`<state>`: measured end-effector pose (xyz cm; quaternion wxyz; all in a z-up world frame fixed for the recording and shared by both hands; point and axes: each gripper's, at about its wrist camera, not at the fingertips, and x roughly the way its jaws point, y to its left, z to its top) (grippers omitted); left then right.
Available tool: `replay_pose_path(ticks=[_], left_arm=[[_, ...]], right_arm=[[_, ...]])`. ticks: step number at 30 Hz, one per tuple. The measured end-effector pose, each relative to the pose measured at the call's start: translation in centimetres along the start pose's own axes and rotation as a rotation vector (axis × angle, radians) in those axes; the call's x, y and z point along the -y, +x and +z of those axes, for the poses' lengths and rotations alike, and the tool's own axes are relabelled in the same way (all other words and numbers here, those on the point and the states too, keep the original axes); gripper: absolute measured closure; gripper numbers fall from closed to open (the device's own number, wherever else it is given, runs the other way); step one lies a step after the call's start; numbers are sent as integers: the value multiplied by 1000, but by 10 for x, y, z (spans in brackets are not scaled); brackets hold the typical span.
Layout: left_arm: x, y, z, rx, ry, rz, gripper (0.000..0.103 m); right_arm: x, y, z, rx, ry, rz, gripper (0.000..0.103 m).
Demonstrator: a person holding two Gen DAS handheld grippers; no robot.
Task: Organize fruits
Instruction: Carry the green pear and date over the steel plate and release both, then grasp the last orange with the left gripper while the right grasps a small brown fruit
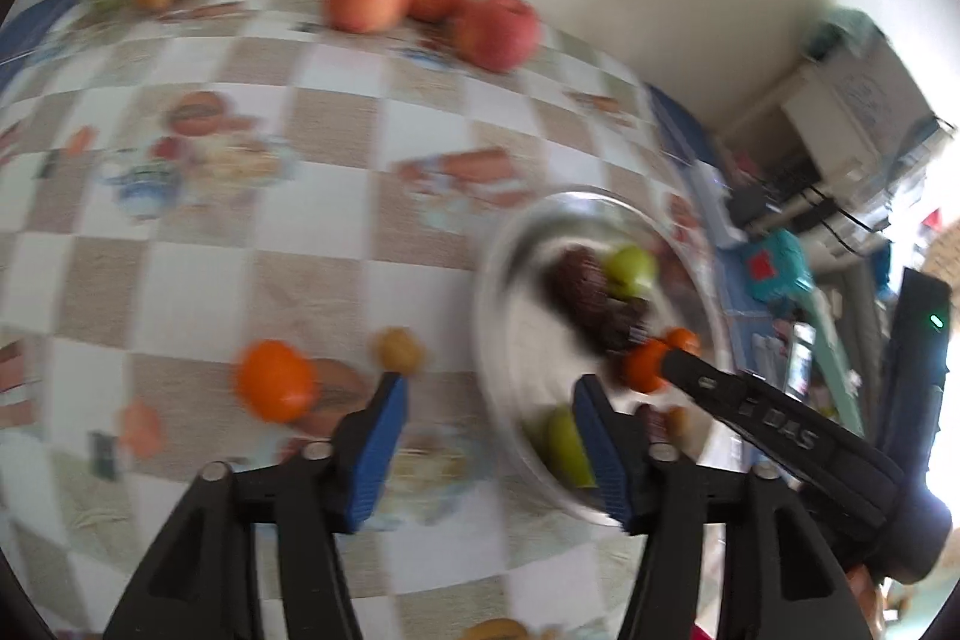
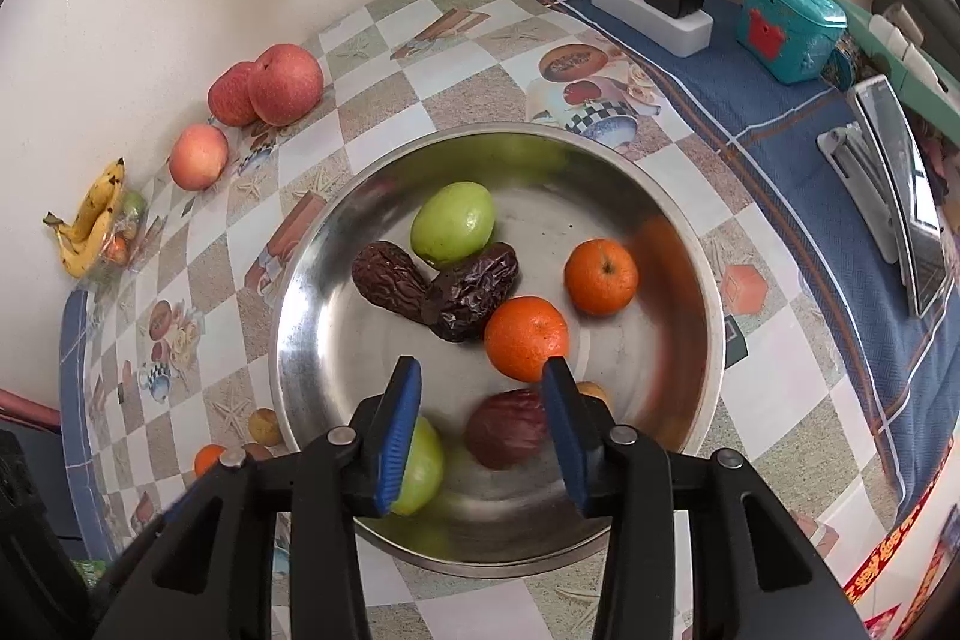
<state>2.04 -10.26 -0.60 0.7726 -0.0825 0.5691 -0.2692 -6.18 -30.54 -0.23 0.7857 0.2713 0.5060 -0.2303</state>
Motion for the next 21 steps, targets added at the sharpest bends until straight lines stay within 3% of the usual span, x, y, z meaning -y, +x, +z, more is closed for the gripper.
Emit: replay_pose_path(ticks=[4,10,13,16,21], left_arm=[[-35,-14,6,31,-85,110,28],[-97,-34,6,60,-290,200,26],[-115,-39,5,65,-349,191,26],[-118,-34,5,43,-347,178,26],[-112,-18,4,-11,-346,109,26]], right_arm=[[-14,2,-1,-4,-31,19,60],[-66,3,-10,-24,-172,139,60],[-101,7,-22,-37,-296,160,60],[-126,13,-33,-48,-385,157,60],[-146,29,-42,-79,-455,140,60]])
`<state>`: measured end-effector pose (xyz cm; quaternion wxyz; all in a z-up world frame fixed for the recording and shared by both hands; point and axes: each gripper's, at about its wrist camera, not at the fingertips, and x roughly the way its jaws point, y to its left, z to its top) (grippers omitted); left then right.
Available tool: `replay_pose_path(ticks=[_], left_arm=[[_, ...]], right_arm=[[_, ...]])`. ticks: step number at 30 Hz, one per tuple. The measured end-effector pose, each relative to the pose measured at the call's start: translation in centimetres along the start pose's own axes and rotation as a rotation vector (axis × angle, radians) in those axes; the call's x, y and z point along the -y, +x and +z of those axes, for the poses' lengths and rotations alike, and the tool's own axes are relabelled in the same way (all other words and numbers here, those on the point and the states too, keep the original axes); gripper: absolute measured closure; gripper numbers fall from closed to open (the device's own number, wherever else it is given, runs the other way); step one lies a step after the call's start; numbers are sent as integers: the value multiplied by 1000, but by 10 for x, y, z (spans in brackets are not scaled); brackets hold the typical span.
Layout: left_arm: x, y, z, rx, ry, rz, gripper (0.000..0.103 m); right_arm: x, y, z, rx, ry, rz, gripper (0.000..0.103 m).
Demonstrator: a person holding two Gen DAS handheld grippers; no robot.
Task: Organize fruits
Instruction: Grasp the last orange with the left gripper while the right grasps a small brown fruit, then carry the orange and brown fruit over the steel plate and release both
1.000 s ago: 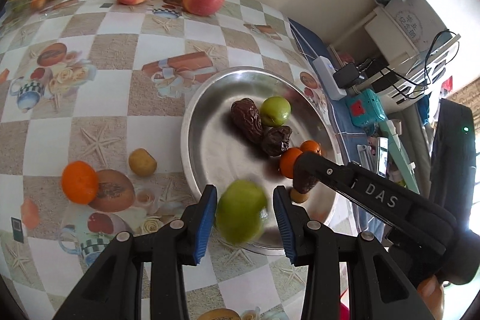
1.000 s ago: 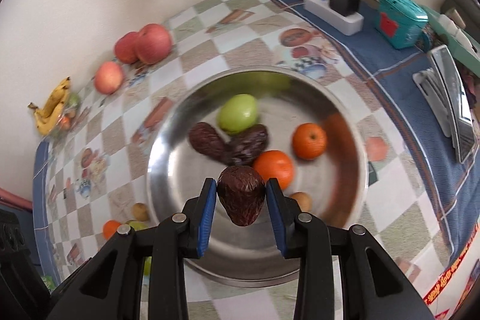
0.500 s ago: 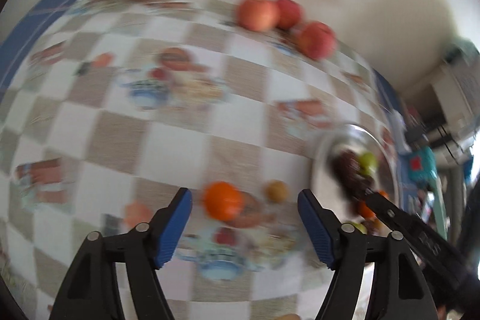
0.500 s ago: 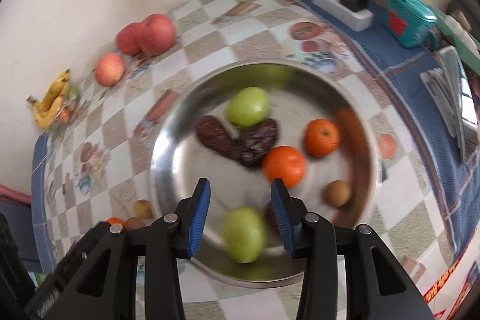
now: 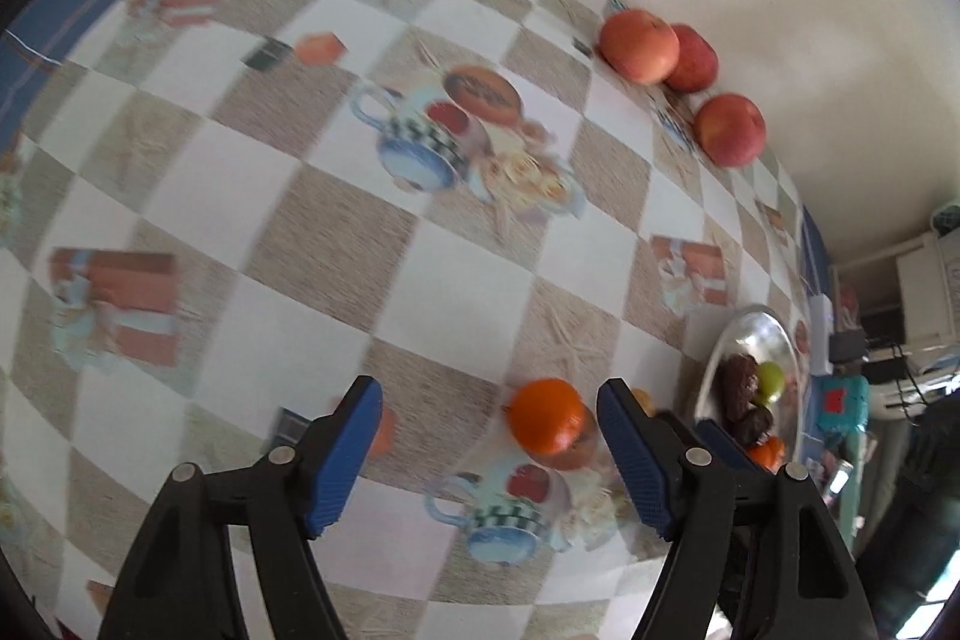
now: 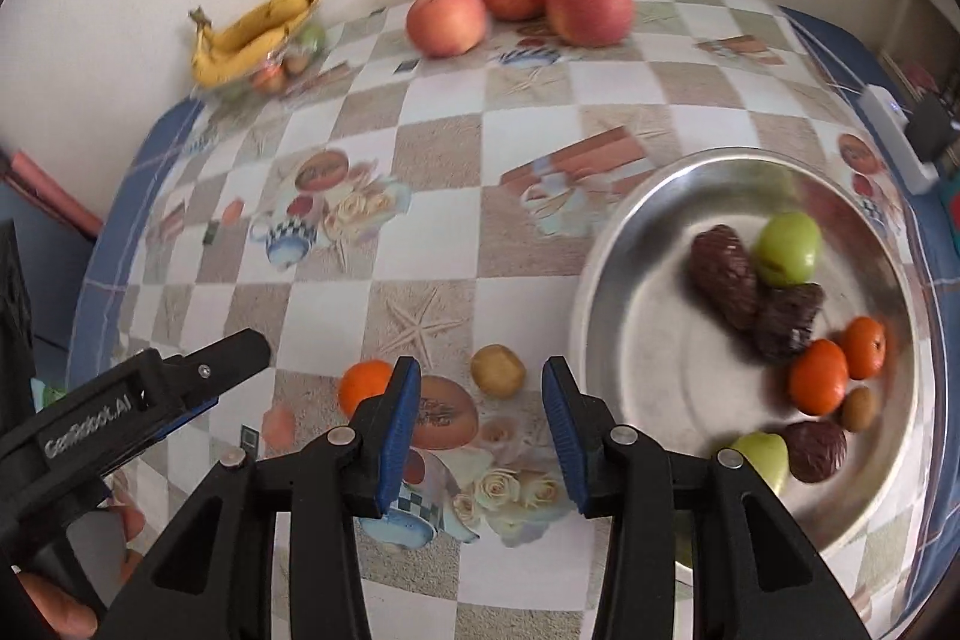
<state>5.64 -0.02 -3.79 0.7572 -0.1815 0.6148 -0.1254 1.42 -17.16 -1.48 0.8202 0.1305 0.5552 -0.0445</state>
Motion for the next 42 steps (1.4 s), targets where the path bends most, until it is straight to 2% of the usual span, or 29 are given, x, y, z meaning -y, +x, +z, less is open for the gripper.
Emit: replay_pose_path(ticks=[5,13,16,18,19,22,27,34,42], left_arm=[[7,10,0,-31,18,14,30],[11,23,1,-69,25,-13,38],[13,26,0,-83,29,-26,42],[14,28,-1,-91,30,-27,51],[14,29,-2,-94,32,-24,52],[14,32,-4,-103,31,-30,54],[20,33,-8,-110,44,-68,72],[21,30,-9,-100,50,-73,73],[27,14,-5,-37,76,-92,73]], right_arm=[[-6,15,1,-32,-40,-37,59],[-8,38,6,-66,-68,-96,60],[-9,43,6,-75,-73,-104,68],[-8,45,6,-78,-77,-109,71],[-6,45,5,-80,-74,-104,76],[-3,43,5,-83,-61,-84,76],[1,37,-2,-93,-59,-75,76],[0,24,-7,-74,-71,-65,76],[-9,7,-8,-36,-98,-64,76]])
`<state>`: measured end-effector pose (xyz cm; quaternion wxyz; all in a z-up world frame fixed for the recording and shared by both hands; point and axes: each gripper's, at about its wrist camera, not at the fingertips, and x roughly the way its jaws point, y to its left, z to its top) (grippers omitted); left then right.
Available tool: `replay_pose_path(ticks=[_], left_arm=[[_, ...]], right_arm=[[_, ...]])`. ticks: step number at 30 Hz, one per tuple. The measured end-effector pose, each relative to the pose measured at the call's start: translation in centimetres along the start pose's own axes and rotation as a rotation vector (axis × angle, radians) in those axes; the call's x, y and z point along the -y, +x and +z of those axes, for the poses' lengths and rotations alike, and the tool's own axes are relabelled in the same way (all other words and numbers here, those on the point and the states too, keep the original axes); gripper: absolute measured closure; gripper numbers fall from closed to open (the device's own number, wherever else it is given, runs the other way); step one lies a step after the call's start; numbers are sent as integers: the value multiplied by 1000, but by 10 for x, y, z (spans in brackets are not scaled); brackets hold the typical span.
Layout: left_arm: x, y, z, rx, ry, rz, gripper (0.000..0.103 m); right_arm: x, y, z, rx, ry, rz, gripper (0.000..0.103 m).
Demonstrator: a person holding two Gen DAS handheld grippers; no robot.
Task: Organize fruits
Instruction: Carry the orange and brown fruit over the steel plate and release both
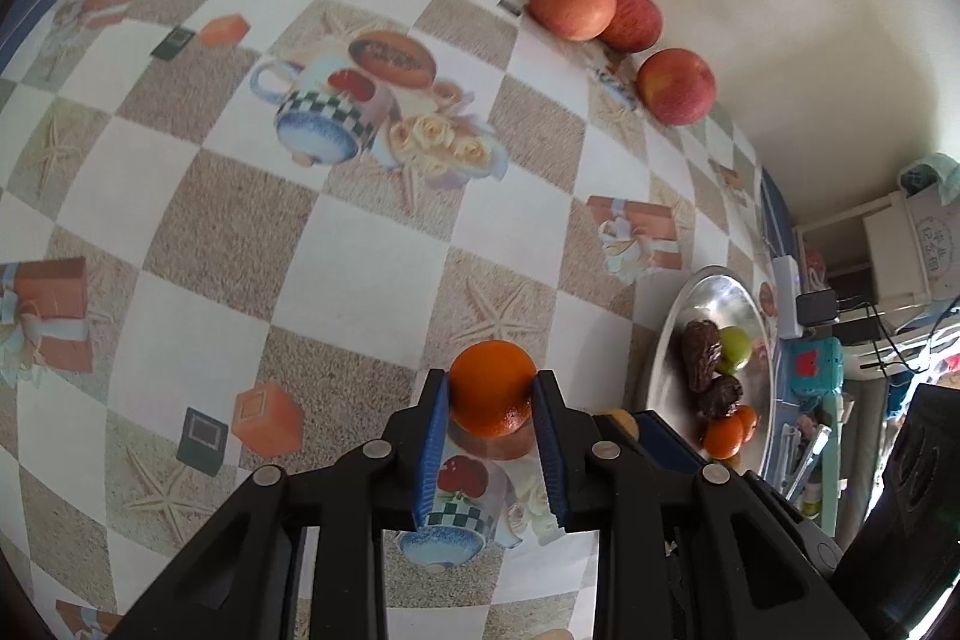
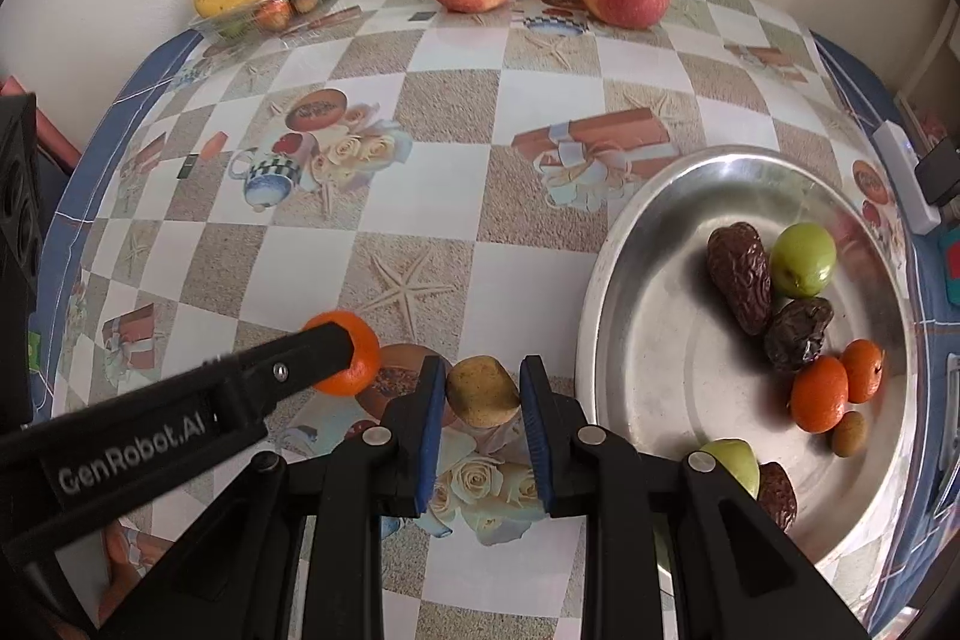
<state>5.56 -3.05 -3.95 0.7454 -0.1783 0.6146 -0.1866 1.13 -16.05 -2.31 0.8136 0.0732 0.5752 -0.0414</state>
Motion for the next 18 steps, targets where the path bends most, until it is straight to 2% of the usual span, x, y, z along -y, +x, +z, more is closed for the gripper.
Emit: replay_pose_path(ticks=[10,13,16,18], left_arm=[[24,-9,-4,53,43,-67,73],[41,-7,-8,56,94,-96,73],[65,3,-18,29,172,-117,73],[82,11,-26,6,222,-135,73]], right_arm=[[9,-14,1,37,35,23,76],[29,-25,1,69,94,33,76],[56,-36,-1,102,167,-24,76],[77,-37,-7,95,225,-51,76]])
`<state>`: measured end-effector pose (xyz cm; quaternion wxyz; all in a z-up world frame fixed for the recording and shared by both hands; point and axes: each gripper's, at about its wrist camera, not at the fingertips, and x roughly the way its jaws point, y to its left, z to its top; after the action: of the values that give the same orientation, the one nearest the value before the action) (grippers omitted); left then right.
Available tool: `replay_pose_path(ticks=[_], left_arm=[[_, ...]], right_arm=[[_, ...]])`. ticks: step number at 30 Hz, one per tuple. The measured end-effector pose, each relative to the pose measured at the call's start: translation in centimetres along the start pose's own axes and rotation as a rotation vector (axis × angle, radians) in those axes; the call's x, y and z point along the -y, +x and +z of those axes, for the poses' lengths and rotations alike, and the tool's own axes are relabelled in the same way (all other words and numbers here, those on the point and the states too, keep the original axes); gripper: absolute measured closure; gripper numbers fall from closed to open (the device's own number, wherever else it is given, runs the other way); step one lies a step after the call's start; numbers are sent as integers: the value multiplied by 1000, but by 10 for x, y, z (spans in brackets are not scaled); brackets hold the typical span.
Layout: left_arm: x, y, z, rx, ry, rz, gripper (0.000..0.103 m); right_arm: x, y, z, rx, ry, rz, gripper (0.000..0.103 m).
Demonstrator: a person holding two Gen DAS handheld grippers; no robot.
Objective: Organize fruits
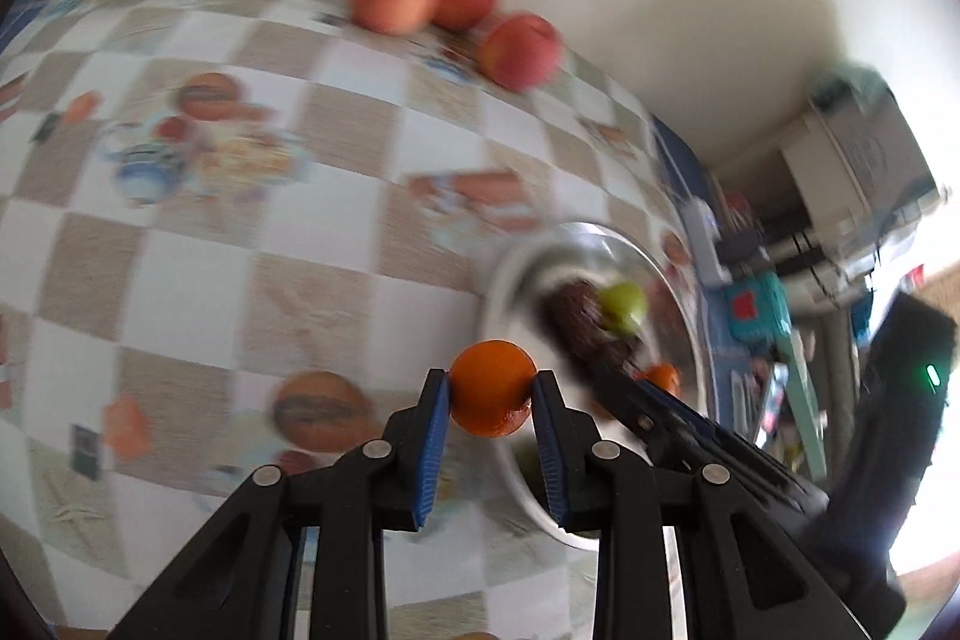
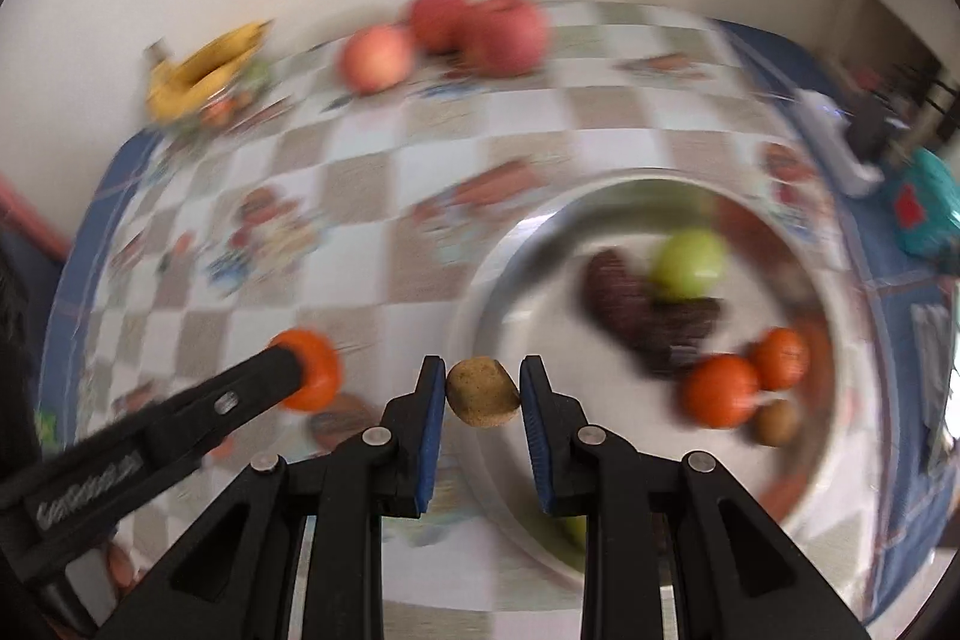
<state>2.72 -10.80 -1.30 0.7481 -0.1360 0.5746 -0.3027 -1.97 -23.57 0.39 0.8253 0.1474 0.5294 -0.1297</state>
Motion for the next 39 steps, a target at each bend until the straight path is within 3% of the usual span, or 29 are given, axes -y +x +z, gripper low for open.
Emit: replay_pose_path(ticks=[5,11,13,14,15,18,20,21,24,34,37,39], left_arm=[[20,16,-8,-56,52,-40,71],[9,12,-9,-55,29,27,69],[0,8,-12,-53,11,87,56],[-7,6,-12,-49,-1,128,36],[-12,4,-14,-43,-15,162,26],[-33,-5,-16,-33,-44,313,14],[-46,-12,-20,-18,-33,439,4],[-51,-15,-22,-13,-24,491,0],[-59,-27,-28,12,1,557,0],[-46,-61,-46,63,108,540,0],[-44,-62,-42,70,118,545,0],[-45,-62,-41,67,110,547,0]], right_arm=[[39,9,-5,-45,118,-33,76],[57,10,-9,-61,185,-31,76],[59,10,-10,-65,185,-25,76],[57,10,-10,-68,179,-25,76],[56,9,-10,-71,173,-24,76],[52,10,-12,-82,168,-28,72],[50,11,-15,-91,172,-35,54],[48,12,-16,-92,173,-39,51],[44,12,-22,-106,161,-46,48],[18,-8,-41,-68,21,-98,43],[13,-18,-46,-39,-2,-94,21],[9,-23,-47,-19,-16,-107,20]])
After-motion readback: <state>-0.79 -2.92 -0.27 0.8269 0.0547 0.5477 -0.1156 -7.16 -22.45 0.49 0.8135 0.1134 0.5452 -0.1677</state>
